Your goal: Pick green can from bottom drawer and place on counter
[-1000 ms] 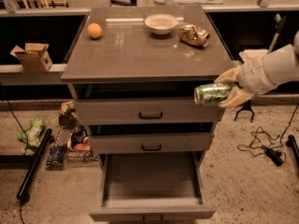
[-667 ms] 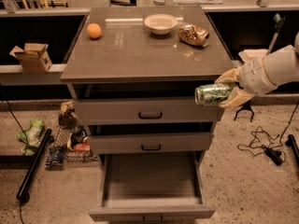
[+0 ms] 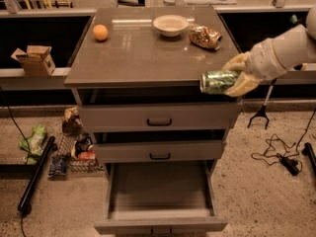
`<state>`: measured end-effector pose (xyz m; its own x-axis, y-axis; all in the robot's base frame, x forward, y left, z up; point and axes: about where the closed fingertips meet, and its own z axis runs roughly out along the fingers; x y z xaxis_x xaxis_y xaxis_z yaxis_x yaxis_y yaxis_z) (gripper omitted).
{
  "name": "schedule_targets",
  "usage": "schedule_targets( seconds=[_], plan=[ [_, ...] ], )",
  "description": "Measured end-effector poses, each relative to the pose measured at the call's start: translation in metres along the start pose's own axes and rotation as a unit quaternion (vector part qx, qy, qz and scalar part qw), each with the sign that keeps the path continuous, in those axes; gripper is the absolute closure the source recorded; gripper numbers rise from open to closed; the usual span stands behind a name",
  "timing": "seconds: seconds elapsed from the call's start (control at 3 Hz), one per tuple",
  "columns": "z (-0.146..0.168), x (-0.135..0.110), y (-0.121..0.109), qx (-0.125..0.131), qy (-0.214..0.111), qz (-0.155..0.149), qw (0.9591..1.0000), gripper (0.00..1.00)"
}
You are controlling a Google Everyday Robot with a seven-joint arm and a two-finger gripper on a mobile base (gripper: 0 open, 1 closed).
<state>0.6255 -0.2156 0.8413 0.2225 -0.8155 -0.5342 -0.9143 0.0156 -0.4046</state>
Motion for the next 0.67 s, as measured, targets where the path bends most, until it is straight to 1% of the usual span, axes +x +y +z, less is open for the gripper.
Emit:
schedule_targets(
  seconds=[0.33, 0.67],
  plan=[
    [-0.013, -0.018, -0.049, 0.028, -0.011, 0.023, 0.9993, 1.00],
    [-0.015, -0.027, -0.085, 0.060, -0.016, 0.059, 0.9963, 1.00]
  ],
)
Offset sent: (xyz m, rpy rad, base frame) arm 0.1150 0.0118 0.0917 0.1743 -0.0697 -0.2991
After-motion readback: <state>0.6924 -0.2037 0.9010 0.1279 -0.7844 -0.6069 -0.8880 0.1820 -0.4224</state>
